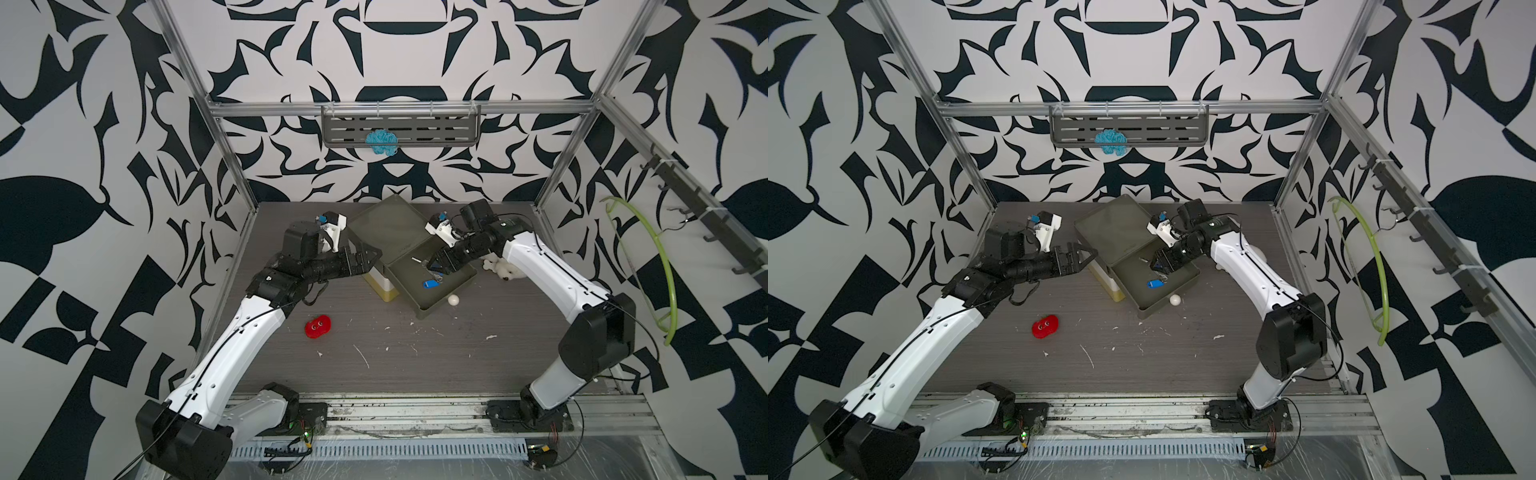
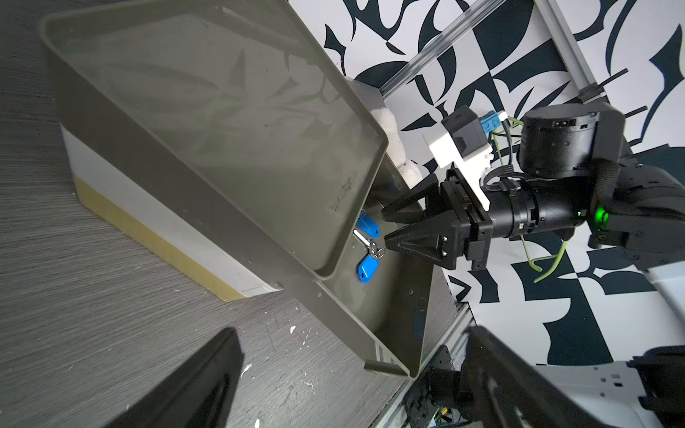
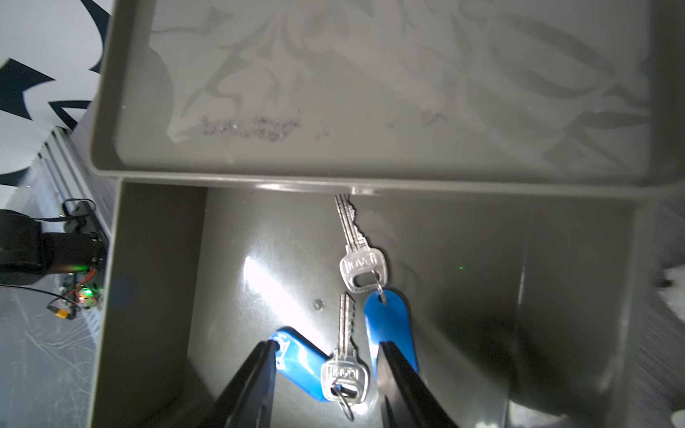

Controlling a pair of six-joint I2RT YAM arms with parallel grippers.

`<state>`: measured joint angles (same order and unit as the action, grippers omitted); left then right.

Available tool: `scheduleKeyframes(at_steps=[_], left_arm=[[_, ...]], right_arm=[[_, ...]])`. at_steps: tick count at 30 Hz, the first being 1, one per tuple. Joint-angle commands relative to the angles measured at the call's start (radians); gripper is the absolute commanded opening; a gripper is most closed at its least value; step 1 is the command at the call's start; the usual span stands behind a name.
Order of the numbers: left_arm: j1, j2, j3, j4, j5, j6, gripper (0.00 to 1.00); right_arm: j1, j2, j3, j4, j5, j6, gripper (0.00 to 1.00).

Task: Take the keys out of the drawer
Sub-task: Pick up the key from the drawer.

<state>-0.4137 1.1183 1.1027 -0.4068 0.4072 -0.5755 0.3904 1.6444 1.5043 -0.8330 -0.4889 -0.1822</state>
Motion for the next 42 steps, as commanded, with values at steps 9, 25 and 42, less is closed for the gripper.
scheduleKeyframes(at_steps=[9,25,42], left_arm=[[0.001,-0.005,-0.006,0.008,-0.016,0.02,0.99],[0.001,-0.02,-0.022,-0.012,-0.044,0.023,0.99],[0.001,0.009,-0.021,0.007,-0.057,0.01,0.99]], right_arm=[[0.002,0.025,0.047,0.021,0.025,-0.052,0.5],[0.004,0.1,0.106,0.036,0.025,-0.052,0.42],[0.004,0.11,0.103,0.012,0.044,-0.077,0.23]])
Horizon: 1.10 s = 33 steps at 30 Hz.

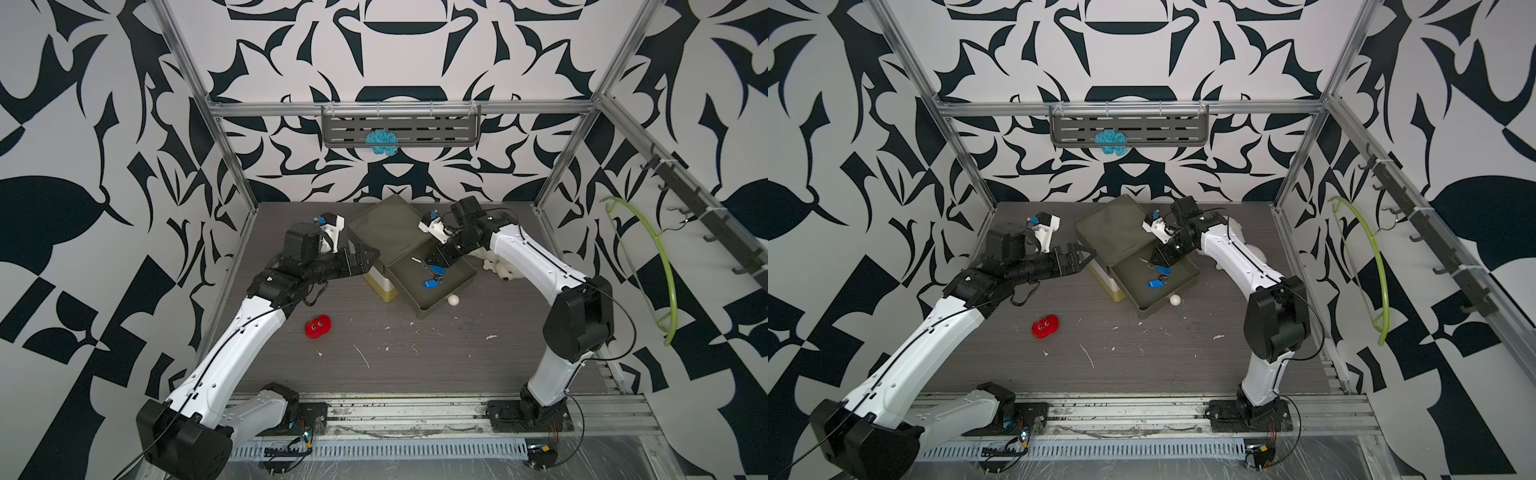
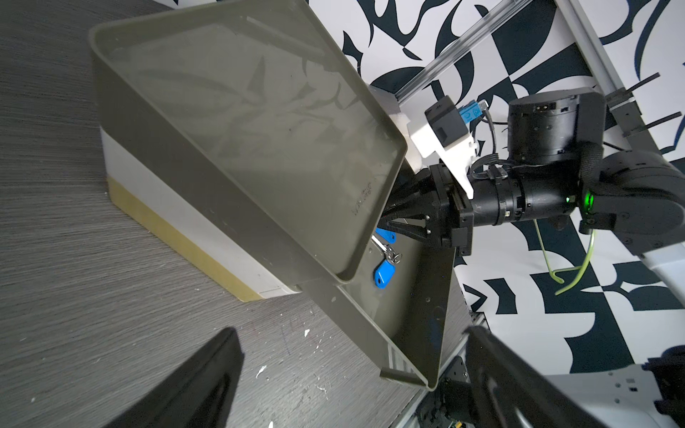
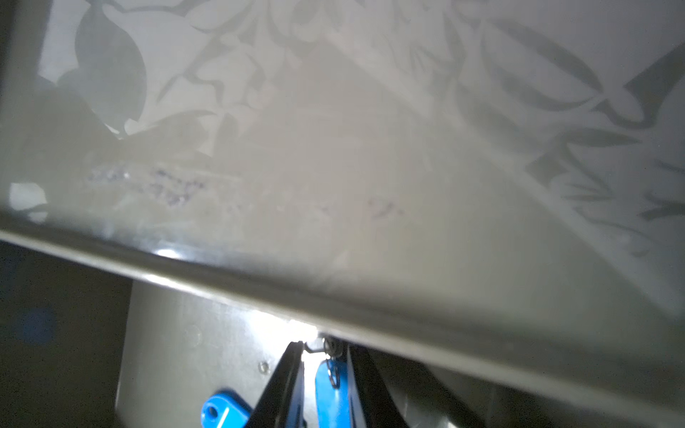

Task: Take the keys out of the drawer
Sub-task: Pick up the key from the drawer.

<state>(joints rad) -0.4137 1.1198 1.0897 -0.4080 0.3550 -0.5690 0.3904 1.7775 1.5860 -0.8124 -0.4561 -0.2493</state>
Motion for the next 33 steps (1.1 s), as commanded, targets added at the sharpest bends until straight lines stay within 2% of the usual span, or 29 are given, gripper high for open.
scheduleKeyframes(at_steps=[1,13,33], left_arm=[[0.001,0.008,-0.007,0.009,-0.006,0.003,0.99],[0.001,0.006,-0.014,0.019,-0.007,-0.011,0.99],[0.001,-0.01,-0.03,0.038,0.013,-0.017,0.99]], right_arm=[[0.004,-0.024,0.021,-0.01,0.017,-0.01,0.22],[0.004,-0.059,-0.008,0.02,0.069,-0.012,0.0],[0.004,-0.242,-0.109,0.141,0.015,0.11,0.0]])
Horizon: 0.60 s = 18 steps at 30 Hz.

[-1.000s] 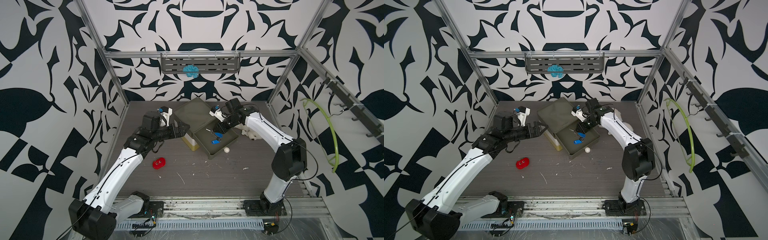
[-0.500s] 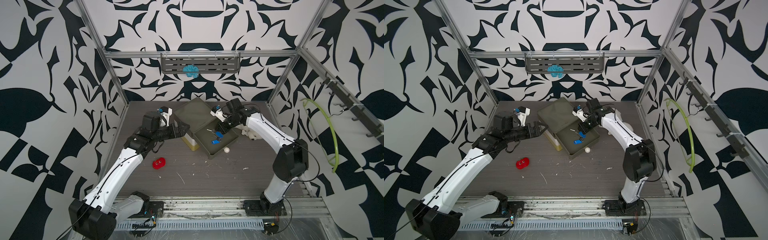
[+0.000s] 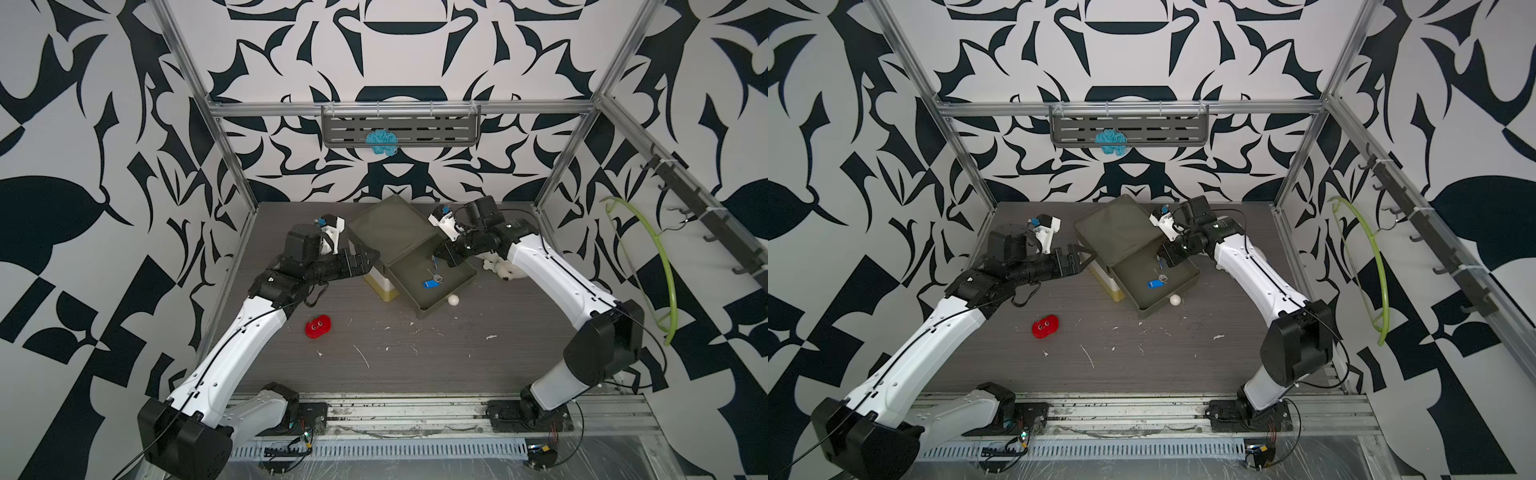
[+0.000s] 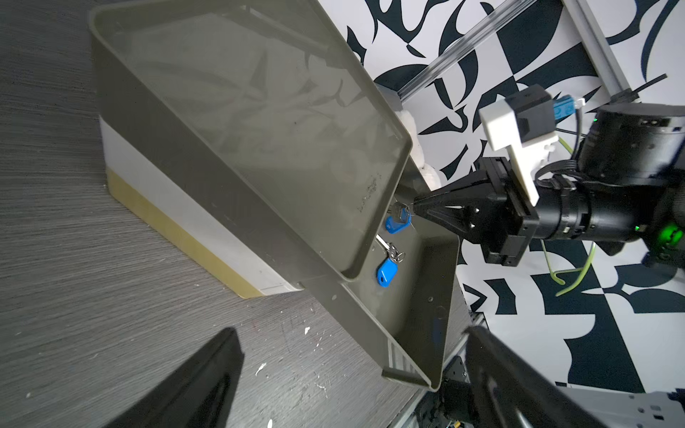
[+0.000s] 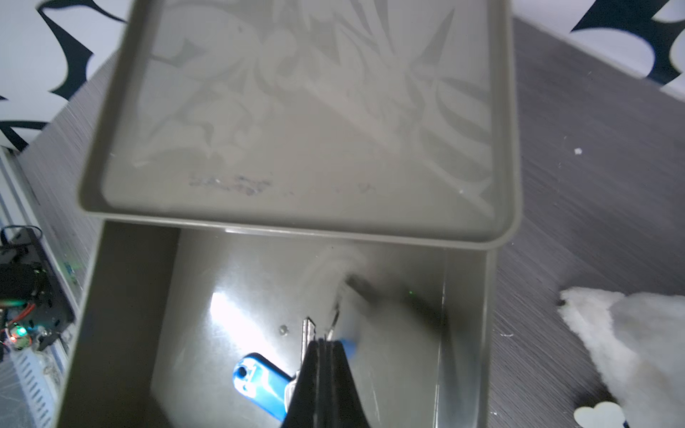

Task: Take the keys out of the drawer
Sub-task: Pick up the key from the drawer.

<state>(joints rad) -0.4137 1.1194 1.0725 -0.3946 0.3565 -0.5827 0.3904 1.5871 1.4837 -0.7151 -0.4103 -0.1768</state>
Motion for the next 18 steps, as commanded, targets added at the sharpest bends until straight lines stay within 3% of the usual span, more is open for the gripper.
scheduleKeyframes(at_steps=[1,11,18], left_arm=[[0.001,-0.007,-0.012,0.028,0.018,-0.006,0.99],[0.001,-0.011,-0.048,0.137,0.096,-0.048,0.99],[-0.01,-0.007,-0.05,0.177,0.126,-0.056,0.99]], right_arm=[[0.004,-0.064,-0.012,0.054,-0.039,0.05,0.0],[0.005,-0.208,-0.114,0.295,-0.182,0.326,0.0],[0.004,-0.289,-0.204,0.519,-0.159,0.623,0.0]])
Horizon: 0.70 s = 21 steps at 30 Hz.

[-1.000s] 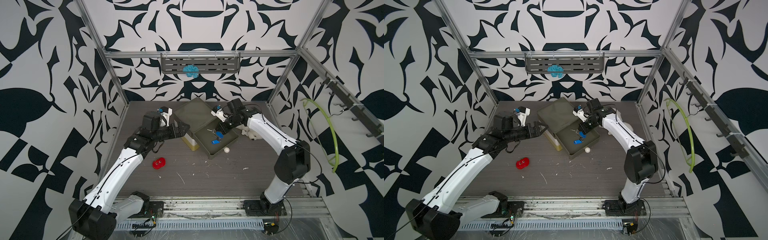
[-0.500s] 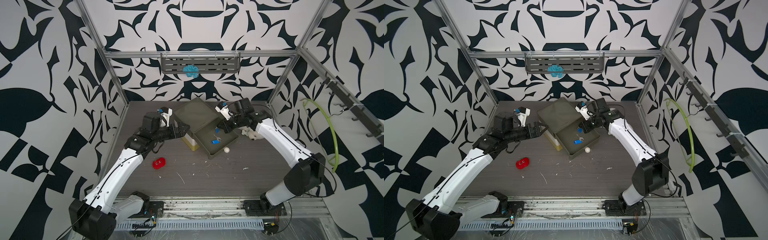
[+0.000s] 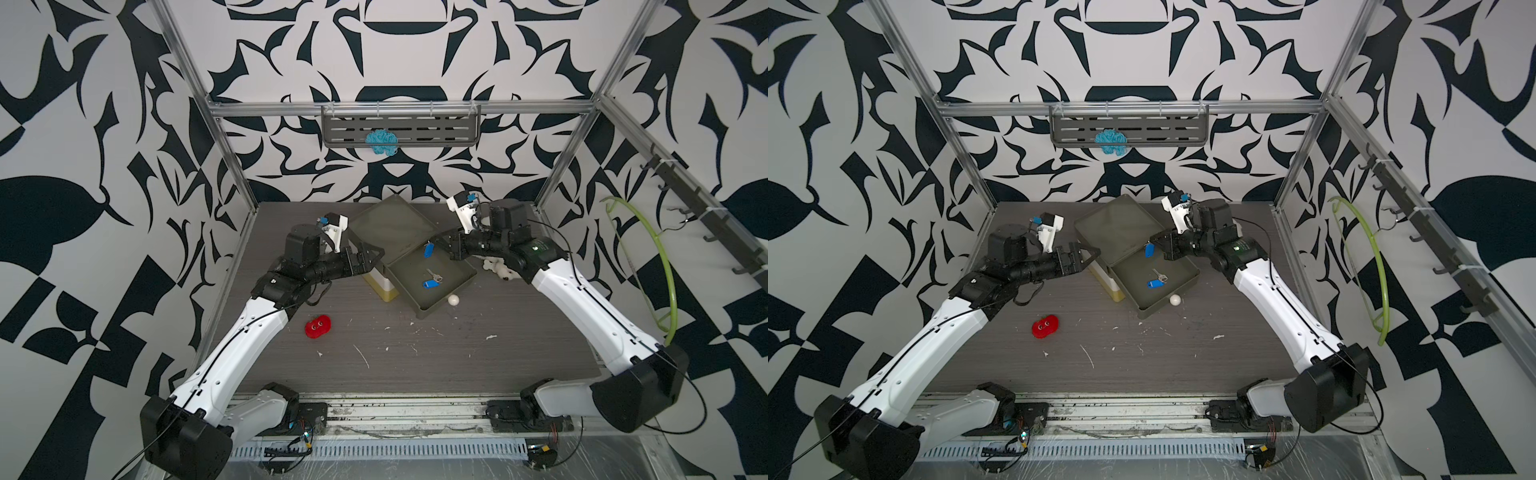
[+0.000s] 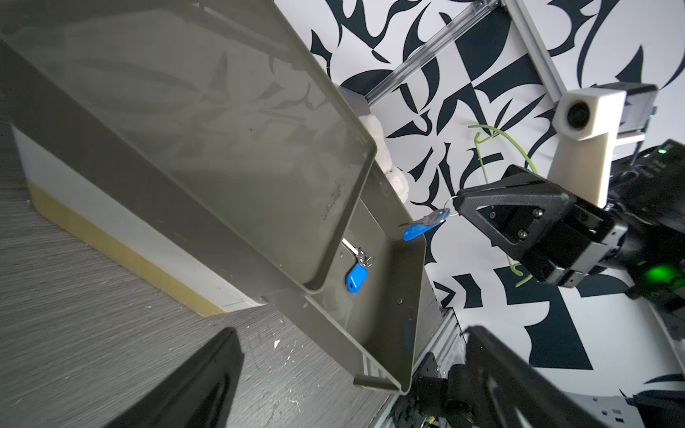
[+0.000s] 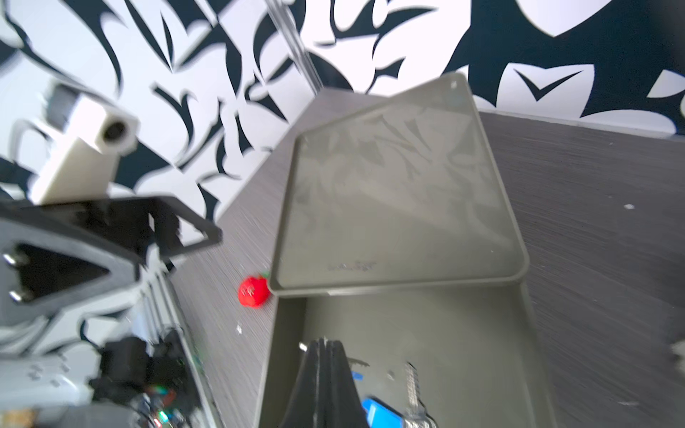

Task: Take the keys out of the drawer
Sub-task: Pick up the key from the drawer, then place the key at the center of the board.

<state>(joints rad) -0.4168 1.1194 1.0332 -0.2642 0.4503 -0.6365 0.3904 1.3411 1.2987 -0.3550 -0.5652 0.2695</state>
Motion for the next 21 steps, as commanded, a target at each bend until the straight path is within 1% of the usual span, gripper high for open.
scheduleKeyframes(at_steps=[1,5,8,10,13,19,21], left_arm=[[-0.015,-0.007,-0.011,0.049,0.031,0.001,0.99],[-0.04,0.002,-0.012,0.049,0.026,0.006,0.99],[-0.065,0.009,-0.01,0.058,0.015,0.011,0.99],[-0.08,0.015,-0.006,0.059,0.012,0.017,0.99],[-0.097,0.025,0.004,0.057,0.006,0.021,0.99],[-0.117,0.044,0.021,0.055,0.023,0.029,0.99],[-0.124,0.047,0.024,0.054,0.014,0.031,0.99]], right_arm=[[0.004,-0.05,-0.022,0.168,0.012,0.217,0.0],[0.005,-0.062,0.001,0.106,0.103,0.322,0.0],[0.005,-0.073,0.024,0.017,0.185,0.357,0.0],[0.005,-0.093,0.021,-0.002,0.211,0.335,0.0],[0.005,-0.145,-0.006,-0.03,0.348,0.397,0.0],[0.005,-0.228,-0.027,-0.085,0.547,0.416,0.0],[0.005,-0.246,-0.019,-0.138,0.633,0.426,0.0]])
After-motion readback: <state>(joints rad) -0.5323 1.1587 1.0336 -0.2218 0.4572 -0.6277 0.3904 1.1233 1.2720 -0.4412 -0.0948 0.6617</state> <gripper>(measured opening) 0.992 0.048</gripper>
